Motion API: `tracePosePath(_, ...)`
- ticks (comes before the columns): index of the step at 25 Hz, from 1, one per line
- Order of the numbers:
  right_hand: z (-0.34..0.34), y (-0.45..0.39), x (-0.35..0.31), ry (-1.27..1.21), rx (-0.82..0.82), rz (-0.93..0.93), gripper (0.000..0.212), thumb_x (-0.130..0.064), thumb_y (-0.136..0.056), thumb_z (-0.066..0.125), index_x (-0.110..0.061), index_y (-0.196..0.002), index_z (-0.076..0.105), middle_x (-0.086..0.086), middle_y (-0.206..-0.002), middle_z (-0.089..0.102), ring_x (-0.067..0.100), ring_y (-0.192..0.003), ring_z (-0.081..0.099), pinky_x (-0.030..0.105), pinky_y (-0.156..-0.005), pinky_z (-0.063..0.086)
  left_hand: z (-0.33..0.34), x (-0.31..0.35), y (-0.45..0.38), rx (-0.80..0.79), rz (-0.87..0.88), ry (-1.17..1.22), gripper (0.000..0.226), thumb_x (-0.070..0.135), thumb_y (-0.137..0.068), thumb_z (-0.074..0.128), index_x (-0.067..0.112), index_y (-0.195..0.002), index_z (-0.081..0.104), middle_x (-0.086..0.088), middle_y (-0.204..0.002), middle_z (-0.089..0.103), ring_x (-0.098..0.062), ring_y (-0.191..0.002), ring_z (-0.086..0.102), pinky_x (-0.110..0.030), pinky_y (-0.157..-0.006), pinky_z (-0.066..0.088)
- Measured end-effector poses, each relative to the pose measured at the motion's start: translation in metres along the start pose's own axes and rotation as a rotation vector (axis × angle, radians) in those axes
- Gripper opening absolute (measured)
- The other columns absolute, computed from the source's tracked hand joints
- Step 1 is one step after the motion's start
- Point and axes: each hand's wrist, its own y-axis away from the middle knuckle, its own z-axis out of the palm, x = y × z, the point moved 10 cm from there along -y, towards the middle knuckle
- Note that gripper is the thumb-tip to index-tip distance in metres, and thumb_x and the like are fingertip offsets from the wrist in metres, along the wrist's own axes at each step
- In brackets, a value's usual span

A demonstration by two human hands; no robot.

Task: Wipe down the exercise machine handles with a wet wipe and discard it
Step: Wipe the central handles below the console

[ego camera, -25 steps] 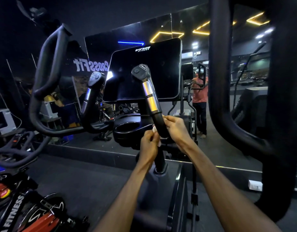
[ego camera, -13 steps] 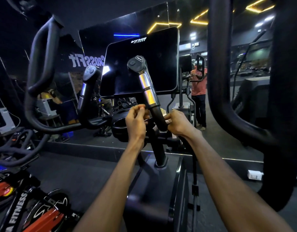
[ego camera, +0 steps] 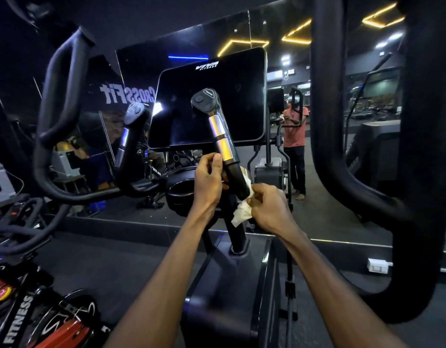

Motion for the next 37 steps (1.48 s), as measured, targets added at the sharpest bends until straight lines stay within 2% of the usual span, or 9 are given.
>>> tracePosePath(2, 0.004, 0.000, 0.000, 0.032, -0.051, 0.035, 0.017, -0.005, -0.085, 0.060, -0.013, -0.094, 0.072, 0.005, -0.086, 0.069, 0.019, -0.080, 0.064, 0.028, -0.071, 0.048, 0.002, 0.000, 0.003, 0.011, -0.006, 0.020, 0.015, 0.028, -0.105, 0.043, 0.021, -0.099, 0.055, -0.019, -0.092, 0.061, -0.031, -0.081, 0.059, -0.050, -0.068, 0.052)
tracePosePath(6, -0.011, 0.014, -0.024, -0.069, 0.132, -0.053, 0.024, -0.002, -0.089, 0.059, -0.013, -0.068, 0.057, -0.010, -0.066, 0.056, 0.000, -0.062, 0.054, 0.006, -0.058, 0.037, 0.001, -0.001, 0.004, 0.015, -0.026, 0.029, 0.015, 0.029, -0.104, 0.045, 0.022, -0.096, 0.056, -0.018, -0.089, 0.060, -0.030, -0.079, 0.057, -0.045, -0.067, 0.047)
tracePosePath(12, -0.020, 0.030, -0.041, -0.273, 0.308, -0.059, 0.013, -0.006, -0.091, 0.065, -0.004, -0.078, 0.068, -0.004, -0.071, 0.058, 0.011, -0.066, 0.052, 0.009, -0.060, 0.035, -0.003, -0.001, 0.005, -0.019, -0.076, -0.015, 0.016, 0.033, -0.102, 0.050, 0.021, -0.093, 0.058, -0.013, -0.088, 0.065, -0.024, -0.074, 0.062, -0.037, -0.063, 0.050)
tracePosePath(15, -0.033, 0.017, -0.070, -0.241, 0.422, -0.139, 0.010, -0.012, -0.091, 0.068, -0.003, -0.088, 0.073, 0.003, -0.076, 0.066, 0.015, -0.069, 0.059, 0.023, -0.064, 0.046, -0.005, 0.001, 0.002, -0.055, -0.093, -0.047, 0.012, 0.028, -0.100, 0.053, 0.021, -0.093, 0.060, -0.010, -0.087, 0.065, -0.023, -0.072, 0.061, -0.039, -0.063, 0.051)
tracePosePath(24, -0.033, 0.006, -0.077, -0.089, 0.425, -0.122, 0.016, -0.021, -0.092, 0.065, -0.005, -0.091, 0.068, 0.010, -0.078, 0.070, 0.026, -0.070, 0.066, 0.034, -0.060, 0.052, -0.011, -0.008, 0.015, -0.133, -0.111, -0.235, 0.029, 0.046, -0.078, 0.071, 0.019, -0.079, 0.061, -0.005, -0.073, 0.063, -0.019, -0.063, 0.056, -0.036, -0.056, 0.045)
tracePosePath(26, -0.036, 0.006, -0.082, -0.010, 0.434, -0.138, 0.023, -0.030, -0.093, 0.063, -0.007, -0.096, 0.065, 0.012, -0.082, 0.071, 0.031, -0.075, 0.068, 0.042, -0.065, 0.054, -0.014, -0.004, 0.011, -0.087, -0.133, -0.207, 0.022, 0.043, -0.073, 0.070, 0.023, -0.068, 0.062, -0.001, -0.063, 0.058, -0.022, -0.062, 0.051, -0.040, -0.060, 0.041)
tracePosePath(29, -0.032, 0.030, -0.080, 0.035, 0.423, -0.224, 0.035, -0.044, -0.094, 0.061, -0.010, -0.101, 0.066, 0.008, -0.087, 0.070, 0.026, -0.077, 0.064, 0.033, -0.064, 0.045, -0.022, 0.006, 0.010, 0.001, -0.070, -0.300, 0.008, 0.028, -0.075, 0.070, 0.026, -0.068, 0.068, 0.009, -0.058, 0.059, -0.013, -0.065, 0.056, -0.038, -0.068, 0.050)
tracePosePath(32, -0.036, 0.031, -0.075, -0.065, 0.416, -0.189, 0.027, -0.029, -0.091, 0.068, -0.011, -0.111, 0.071, 0.008, -0.093, 0.062, 0.021, -0.084, 0.056, 0.037, -0.073, 0.050, -0.028, 0.018, 0.025, 0.183, 0.026, -0.356, 0.007, 0.020, -0.083, 0.070, 0.022, -0.076, 0.070, 0.005, -0.065, 0.066, -0.010, -0.065, 0.063, -0.036, -0.069, 0.057)
tracePosePath(37, -0.050, 0.028, -0.053, -0.394, 0.499, -0.012, 0.032, -0.003, -0.085, 0.064, -0.011, -0.116, 0.070, 0.007, -0.104, 0.070, 0.020, -0.091, 0.067, 0.041, -0.087, 0.055, -0.033, 0.001, 0.042, 0.475, -0.115, -0.063, 0.017, 0.023, -0.091, 0.066, 0.028, -0.075, 0.064, 0.007, -0.074, 0.068, -0.015, -0.072, 0.068, -0.035, -0.073, 0.060)
